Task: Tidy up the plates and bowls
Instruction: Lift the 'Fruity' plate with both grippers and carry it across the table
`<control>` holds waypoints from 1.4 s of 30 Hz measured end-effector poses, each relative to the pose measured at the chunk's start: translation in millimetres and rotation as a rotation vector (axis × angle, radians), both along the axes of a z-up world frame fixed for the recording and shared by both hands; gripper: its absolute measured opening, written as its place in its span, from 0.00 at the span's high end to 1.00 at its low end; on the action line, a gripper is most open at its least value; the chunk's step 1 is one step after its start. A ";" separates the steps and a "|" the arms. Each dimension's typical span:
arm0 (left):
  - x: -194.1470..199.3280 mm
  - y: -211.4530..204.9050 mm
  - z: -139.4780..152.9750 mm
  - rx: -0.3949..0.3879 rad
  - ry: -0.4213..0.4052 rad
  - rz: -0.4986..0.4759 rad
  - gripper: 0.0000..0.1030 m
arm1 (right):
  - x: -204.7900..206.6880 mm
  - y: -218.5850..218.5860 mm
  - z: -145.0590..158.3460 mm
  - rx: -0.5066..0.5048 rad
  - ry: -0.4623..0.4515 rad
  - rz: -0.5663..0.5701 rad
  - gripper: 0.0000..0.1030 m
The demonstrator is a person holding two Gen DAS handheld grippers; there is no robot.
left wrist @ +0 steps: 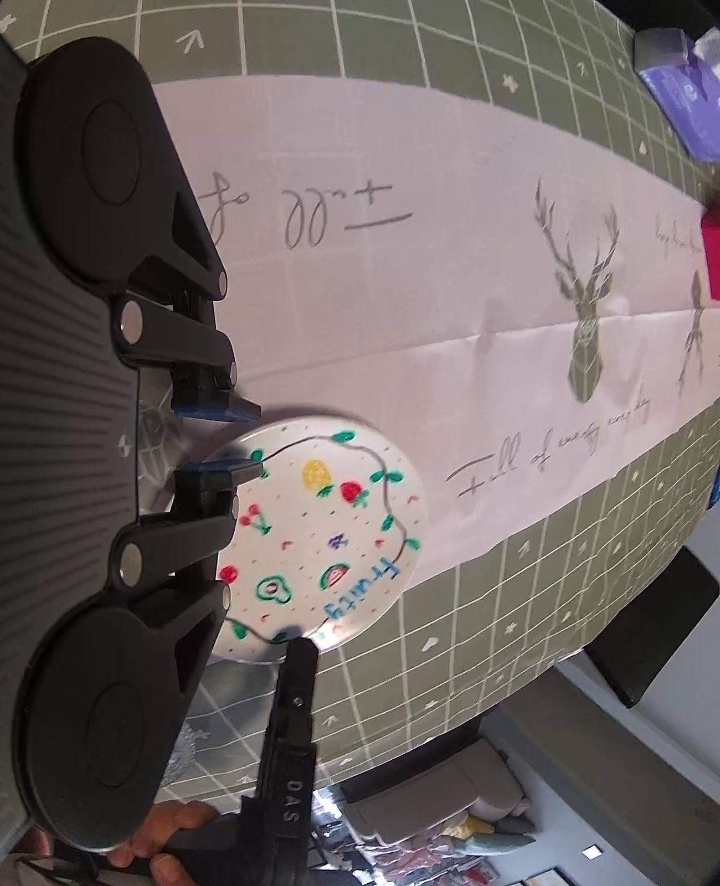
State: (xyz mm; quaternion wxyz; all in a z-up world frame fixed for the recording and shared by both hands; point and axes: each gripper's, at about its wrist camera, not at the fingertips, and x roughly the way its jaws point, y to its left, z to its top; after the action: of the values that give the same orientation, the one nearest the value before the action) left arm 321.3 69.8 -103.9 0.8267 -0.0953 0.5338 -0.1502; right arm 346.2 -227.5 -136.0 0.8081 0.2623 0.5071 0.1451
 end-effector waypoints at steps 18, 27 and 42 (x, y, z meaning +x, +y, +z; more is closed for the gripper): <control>17.3 4.5 -12.8 -0.095 0.012 0.075 0.87 | -1.9 -3.6 -1.7 0.046 0.057 -0.011 0.83; 16.2 1.2 -10.4 -0.069 0.018 0.089 0.87 | -2.9 -11.1 -8.5 0.089 0.062 -0.047 0.94; 5.9 3.6 3.5 -0.048 -0.005 0.101 0.87 | -5.6 -4.6 -1.2 0.077 0.035 -0.021 0.94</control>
State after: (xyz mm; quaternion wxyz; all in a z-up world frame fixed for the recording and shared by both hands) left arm 327.2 73.4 -100.3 0.8321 -0.1415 0.5224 -0.1212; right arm 340.6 -232.2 -137.2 0.7898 0.3012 0.5124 0.1513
